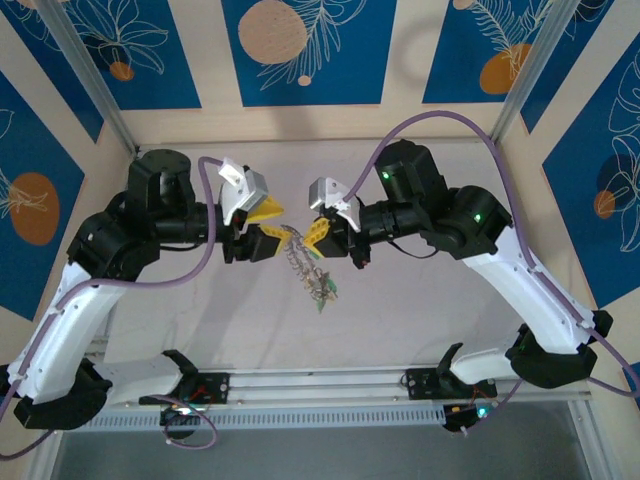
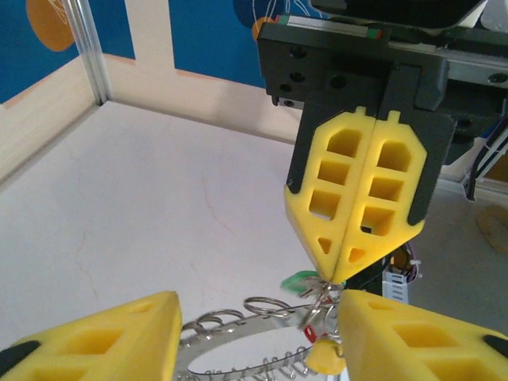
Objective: Put the keys on the keyring
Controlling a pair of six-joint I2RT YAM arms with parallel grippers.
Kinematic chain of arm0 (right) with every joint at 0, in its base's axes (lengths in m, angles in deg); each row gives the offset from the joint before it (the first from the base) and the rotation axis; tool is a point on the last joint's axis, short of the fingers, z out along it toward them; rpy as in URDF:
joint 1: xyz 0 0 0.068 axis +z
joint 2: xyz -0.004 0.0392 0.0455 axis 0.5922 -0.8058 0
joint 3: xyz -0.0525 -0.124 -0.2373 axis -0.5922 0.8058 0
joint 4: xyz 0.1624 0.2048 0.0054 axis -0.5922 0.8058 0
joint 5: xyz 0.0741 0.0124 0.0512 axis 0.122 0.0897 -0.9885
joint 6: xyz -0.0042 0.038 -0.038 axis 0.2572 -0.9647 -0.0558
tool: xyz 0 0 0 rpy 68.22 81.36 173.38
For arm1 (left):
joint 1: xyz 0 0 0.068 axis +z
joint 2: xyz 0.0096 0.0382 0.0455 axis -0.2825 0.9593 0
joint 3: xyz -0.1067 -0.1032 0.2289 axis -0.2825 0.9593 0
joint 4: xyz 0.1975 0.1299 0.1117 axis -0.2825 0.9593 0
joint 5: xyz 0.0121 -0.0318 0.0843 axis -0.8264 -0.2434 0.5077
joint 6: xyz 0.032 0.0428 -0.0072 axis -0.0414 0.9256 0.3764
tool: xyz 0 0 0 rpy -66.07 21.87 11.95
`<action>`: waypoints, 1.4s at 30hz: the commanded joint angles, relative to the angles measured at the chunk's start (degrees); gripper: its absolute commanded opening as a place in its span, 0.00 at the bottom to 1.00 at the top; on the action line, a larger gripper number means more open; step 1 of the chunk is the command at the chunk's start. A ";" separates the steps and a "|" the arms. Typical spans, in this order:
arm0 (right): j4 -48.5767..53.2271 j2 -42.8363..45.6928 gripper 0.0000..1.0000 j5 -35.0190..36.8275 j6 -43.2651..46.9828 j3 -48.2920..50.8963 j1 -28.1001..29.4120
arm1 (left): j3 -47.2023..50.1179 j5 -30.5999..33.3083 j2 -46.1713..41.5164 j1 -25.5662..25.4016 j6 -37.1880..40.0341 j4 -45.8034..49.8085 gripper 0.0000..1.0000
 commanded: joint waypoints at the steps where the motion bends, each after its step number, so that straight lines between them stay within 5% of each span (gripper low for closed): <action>1: -2.48 0.83 0.00 -0.01 0.94 0.57 0.24 | 0.19 -3.27 -2.09 -0.74 -2.91 -0.05 0.48; 7: -3.77 1.84 0.00 -2.33 1.06 0.95 -0.09 | 6.74 -11.18 -5.49 -0.70 0.71 -3.97 0.48; 18: -6.12 5.54 0.00 -9.48 1.49 2.53 -0.15 | 8.87 -11.51 -4.52 -0.75 10.20 -4.11 0.47; 42: -6.94 4.20 0.00 -20.22 1.83 0.44 -0.20 | 10.48 -25.92 -1.54 -0.92 9.45 -13.72 0.42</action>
